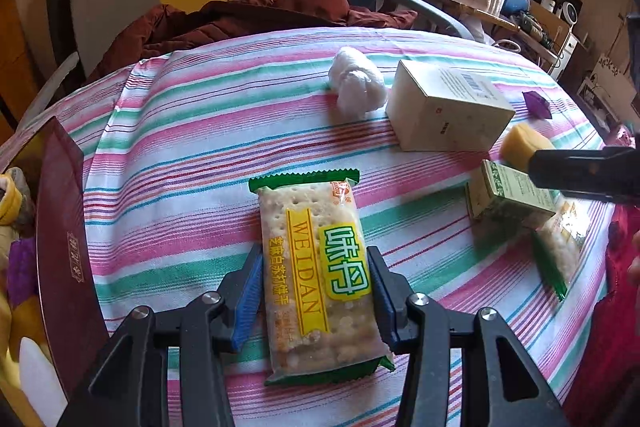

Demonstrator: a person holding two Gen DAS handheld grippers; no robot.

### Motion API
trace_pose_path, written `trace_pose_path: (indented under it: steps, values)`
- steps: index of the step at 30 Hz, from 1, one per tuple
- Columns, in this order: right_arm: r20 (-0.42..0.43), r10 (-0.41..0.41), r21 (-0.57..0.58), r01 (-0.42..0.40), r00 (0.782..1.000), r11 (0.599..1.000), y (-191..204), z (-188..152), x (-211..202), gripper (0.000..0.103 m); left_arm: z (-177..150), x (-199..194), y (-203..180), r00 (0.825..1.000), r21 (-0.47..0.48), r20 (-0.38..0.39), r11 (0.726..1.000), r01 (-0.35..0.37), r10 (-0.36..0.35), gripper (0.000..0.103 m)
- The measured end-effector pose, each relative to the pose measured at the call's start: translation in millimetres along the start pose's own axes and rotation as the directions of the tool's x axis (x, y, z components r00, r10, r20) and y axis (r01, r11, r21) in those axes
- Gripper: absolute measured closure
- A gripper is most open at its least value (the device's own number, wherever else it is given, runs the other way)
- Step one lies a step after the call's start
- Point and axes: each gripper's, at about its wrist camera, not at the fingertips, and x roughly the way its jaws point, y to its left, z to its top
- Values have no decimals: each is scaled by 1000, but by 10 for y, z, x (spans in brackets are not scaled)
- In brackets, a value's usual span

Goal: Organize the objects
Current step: 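Grasp the WEIDAN cracker packet with the left tool while the right tool grasps the green-white box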

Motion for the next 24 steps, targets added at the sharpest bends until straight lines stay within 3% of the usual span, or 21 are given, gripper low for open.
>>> trace_pose_path:
  steps: [10,11,13,18,24]
  values:
    - [-14,-94,-44,93,995,995,136,6,186,0,-76,-18,-32,998,8,63,1000,-8,7,54]
    - [-7,-109,-52,108,994,993,139,11,191,6,-81,-20,-31,998,8,65,1000,-8,7,54]
    - [-7,-105,-63,104,994,993,133,18,188,25,-70,-19,-21,998,2,63,1000,-3,3,54]
    - [5,-114,-136,114,993,984,244,-6,171,27,-73,-13,-15,998,-1,70,1000,1,-1,54]
    - [35,-40,-199,46,999,979,367,-15,80,27,-56,-31,6,998,-4,61,1000,12,-12,55]
